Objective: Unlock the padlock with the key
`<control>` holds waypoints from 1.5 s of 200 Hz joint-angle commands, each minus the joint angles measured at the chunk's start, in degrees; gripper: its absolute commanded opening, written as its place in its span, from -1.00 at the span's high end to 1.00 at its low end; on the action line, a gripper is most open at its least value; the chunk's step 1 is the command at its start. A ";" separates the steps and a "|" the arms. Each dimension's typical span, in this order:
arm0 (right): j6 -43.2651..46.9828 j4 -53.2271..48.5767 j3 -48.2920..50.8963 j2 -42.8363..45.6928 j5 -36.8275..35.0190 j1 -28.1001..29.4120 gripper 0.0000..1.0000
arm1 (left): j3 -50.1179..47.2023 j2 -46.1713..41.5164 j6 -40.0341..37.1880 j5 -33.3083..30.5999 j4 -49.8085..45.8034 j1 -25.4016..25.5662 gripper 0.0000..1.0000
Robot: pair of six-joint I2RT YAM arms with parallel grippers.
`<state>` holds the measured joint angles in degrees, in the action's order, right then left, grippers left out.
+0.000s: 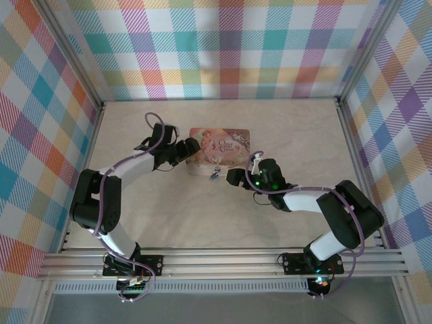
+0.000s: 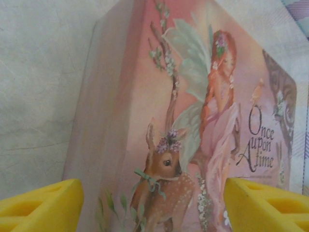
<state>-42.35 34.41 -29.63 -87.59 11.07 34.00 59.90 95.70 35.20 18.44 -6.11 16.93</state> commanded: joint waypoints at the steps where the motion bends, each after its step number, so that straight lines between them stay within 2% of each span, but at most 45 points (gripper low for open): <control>1: 2.06 -0.25 -2.93 -0.56 2.64 -1.05 -0.80 | 0.12 0.58 -1.30 2.39 -0.91 -0.67 -0.47; 17: 2.73 -0.16 -3.46 -0.70 3.01 -2.12 -0.88 | -1.29 0.54 -1.23 2.50 -0.84 -0.58 -0.41; 56: 5.72 0.10 -6.25 -2.59 5.65 -4.34 -0.90 | -6.47 -1.65 -0.69 2.53 -0.22 -0.32 -0.29; 126: 12.36 1.27 -11.20 -8.20 9.99 -6.30 -0.90 | -13.18 -7.04 1.07 2.37 -0.17 0.79 -0.26; 136: 13.06 1.27 -10.71 -7.83 9.97 -6.31 -0.96 | -13.61 -7.73 1.44 2.23 -0.10 0.99 -0.25; 156: 12.53 5.13 -8.06 -6.36 9.66 -6.26 -1.00 | -13.95 -8.59 2.04 1.61 -0.11 1.42 -0.26; 194: 11.43 5.82 -5.93 -5.21 12.47 -4.60 -0.92 | -12.88 -8.29 2.13 1.24 -0.09 2.12 -0.25; 265: 6.19 15.15 -6.12 -12.57 14.06 -1.88 -0.94 | -12.59 -7.46 2.12 -0.67 -0.86 2.67 -0.21; 300: 6.11 14.60 -8.07 -15.08 14.70 -0.72 -0.90 | -12.34 -7.46 2.07 -0.74 -1.25 2.67 -0.21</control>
<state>-35.38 45.45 -35.66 -101.32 24.10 32.40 47.35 87.94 37.30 18.98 -2.96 18.70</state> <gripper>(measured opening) 0.952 0.606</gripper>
